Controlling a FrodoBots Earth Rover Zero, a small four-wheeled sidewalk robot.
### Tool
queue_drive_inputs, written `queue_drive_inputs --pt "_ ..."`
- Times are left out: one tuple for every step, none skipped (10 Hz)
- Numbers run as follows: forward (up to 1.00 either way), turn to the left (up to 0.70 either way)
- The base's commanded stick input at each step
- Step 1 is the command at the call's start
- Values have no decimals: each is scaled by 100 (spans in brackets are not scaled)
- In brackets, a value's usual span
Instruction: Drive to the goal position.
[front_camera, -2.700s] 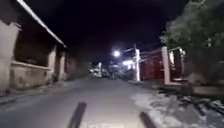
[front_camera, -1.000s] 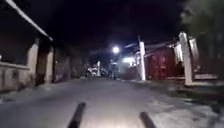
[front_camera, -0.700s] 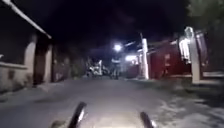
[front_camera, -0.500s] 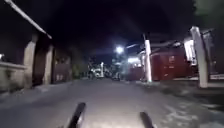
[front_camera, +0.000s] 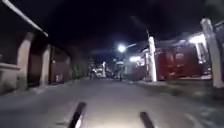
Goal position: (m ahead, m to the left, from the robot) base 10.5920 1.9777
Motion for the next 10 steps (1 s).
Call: queue_drive_inputs --pt "100 2" --pt "100 2" --pt "100 2" --pt "100 2" --pt "100 2" --pt "100 2" --pt "100 2" --pt "100 2" --pt "100 2" --pt "100 -30"
